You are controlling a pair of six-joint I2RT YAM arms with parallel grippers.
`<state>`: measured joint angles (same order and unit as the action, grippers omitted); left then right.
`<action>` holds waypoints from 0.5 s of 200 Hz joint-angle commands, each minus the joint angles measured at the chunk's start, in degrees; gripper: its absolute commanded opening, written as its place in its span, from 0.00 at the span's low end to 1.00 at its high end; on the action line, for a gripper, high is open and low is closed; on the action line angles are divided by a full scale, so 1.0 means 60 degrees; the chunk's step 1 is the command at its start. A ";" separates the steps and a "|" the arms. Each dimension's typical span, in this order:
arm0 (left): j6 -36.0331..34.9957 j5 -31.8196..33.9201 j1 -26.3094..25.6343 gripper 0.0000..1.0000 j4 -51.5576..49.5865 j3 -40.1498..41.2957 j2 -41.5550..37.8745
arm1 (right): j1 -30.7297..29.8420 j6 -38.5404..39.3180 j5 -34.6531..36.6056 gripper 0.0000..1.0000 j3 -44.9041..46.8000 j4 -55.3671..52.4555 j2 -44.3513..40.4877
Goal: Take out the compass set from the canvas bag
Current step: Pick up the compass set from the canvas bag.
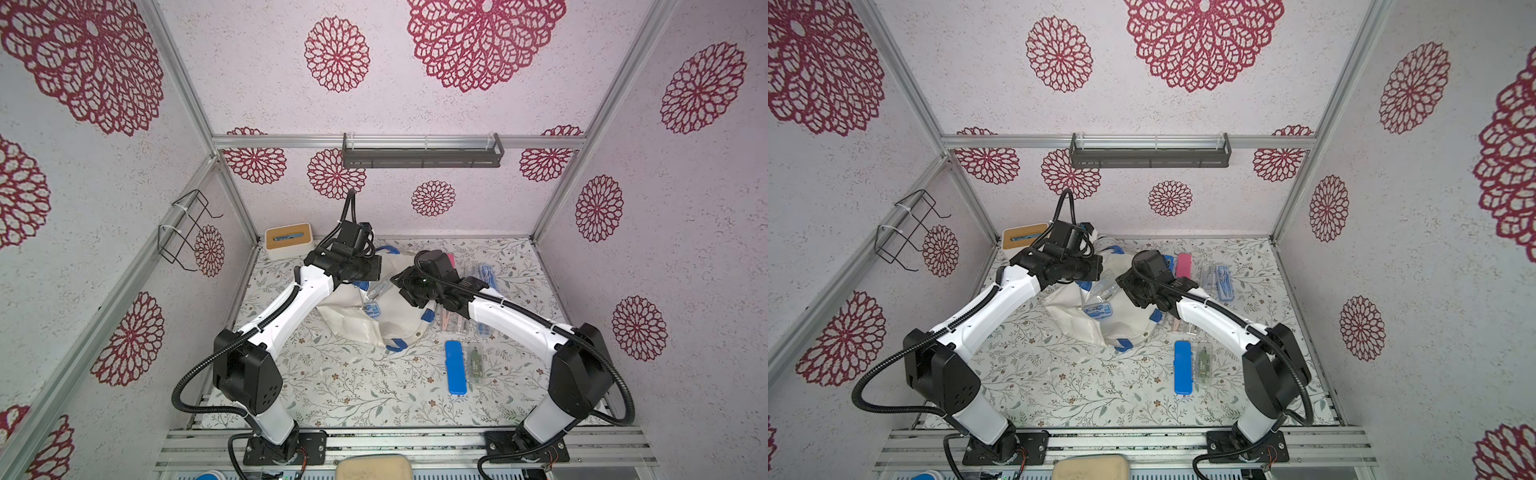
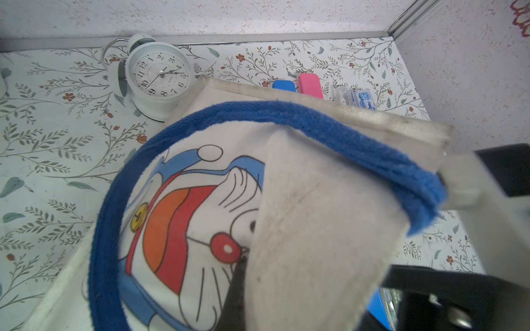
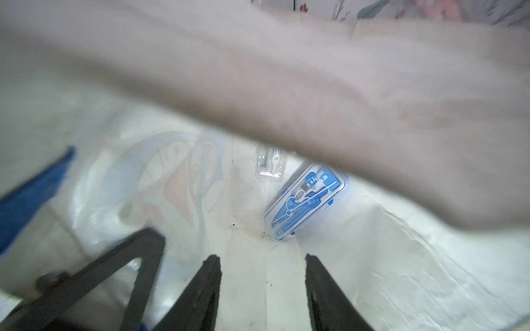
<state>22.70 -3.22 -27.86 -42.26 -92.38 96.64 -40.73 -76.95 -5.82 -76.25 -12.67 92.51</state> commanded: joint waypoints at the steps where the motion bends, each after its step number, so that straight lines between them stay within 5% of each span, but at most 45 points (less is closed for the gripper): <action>1: 0.0124 0.0208 -0.0045 0.00 0.0401 -0.0427 0.0112 | -0.0038 0.0824 0.1058 0.52 0.0018 -0.1056 -0.1554; 30: 0.0068 0.0087 -0.0036 0.00 0.0290 -0.0707 0.0346 | -0.0063 0.1124 0.0667 0.44 0.0072 -0.1368 -0.2082; 62: -0.0041 0.0032 -0.0034 0.00 0.0149 -0.0984 0.0495 | -0.0261 0.0366 -0.1282 0.32 0.0285 -0.0597 -0.1187; 100: -0.0098 0.0000 -0.0024 0.00 -0.0020 -0.1133 0.0546 | -0.0594 -0.0806 -0.1813 0.31 0.0260 0.0188 -0.0041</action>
<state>22.55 -2.33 -27.86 -43.90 -97.01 99.98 -43.24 -76.36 -12.78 -74.72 -14.15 89.71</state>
